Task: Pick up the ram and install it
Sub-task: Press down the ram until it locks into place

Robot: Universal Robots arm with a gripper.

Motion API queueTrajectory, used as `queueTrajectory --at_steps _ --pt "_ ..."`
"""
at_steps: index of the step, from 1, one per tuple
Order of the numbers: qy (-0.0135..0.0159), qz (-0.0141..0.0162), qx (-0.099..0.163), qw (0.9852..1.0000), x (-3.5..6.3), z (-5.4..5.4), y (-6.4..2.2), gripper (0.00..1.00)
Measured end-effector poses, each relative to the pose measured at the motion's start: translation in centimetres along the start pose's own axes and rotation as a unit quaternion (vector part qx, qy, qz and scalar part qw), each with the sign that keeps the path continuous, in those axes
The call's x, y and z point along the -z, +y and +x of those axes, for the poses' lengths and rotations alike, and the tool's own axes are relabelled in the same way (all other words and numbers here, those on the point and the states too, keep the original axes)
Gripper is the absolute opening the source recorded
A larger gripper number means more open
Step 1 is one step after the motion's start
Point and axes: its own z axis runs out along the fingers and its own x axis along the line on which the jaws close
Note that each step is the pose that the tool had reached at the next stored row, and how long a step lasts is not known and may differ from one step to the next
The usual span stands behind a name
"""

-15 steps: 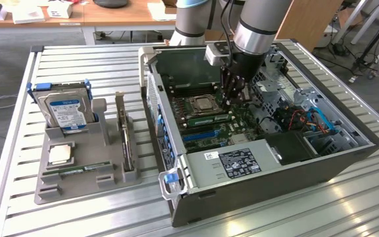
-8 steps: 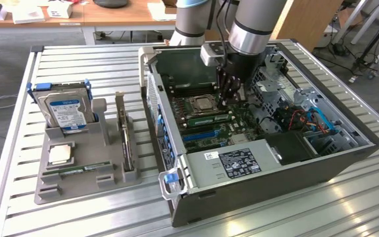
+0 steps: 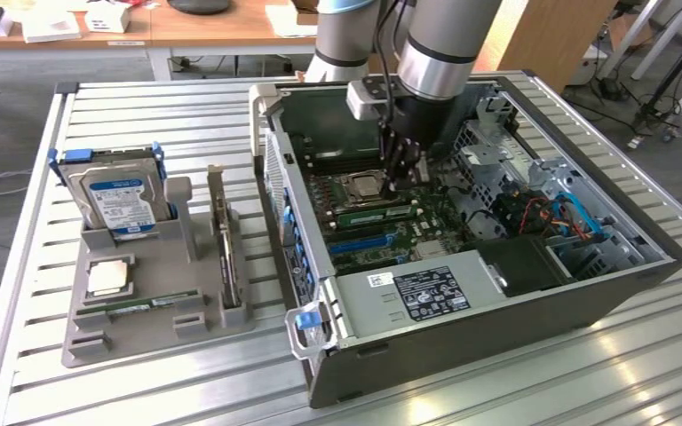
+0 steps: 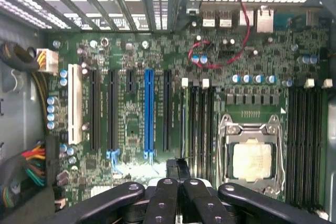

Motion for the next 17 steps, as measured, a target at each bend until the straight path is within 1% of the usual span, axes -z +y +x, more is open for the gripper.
queueTrajectory --at_steps 17 --pt "0.0 0.0 0.0 1.0 -0.21 0.0 2.89 0.11"
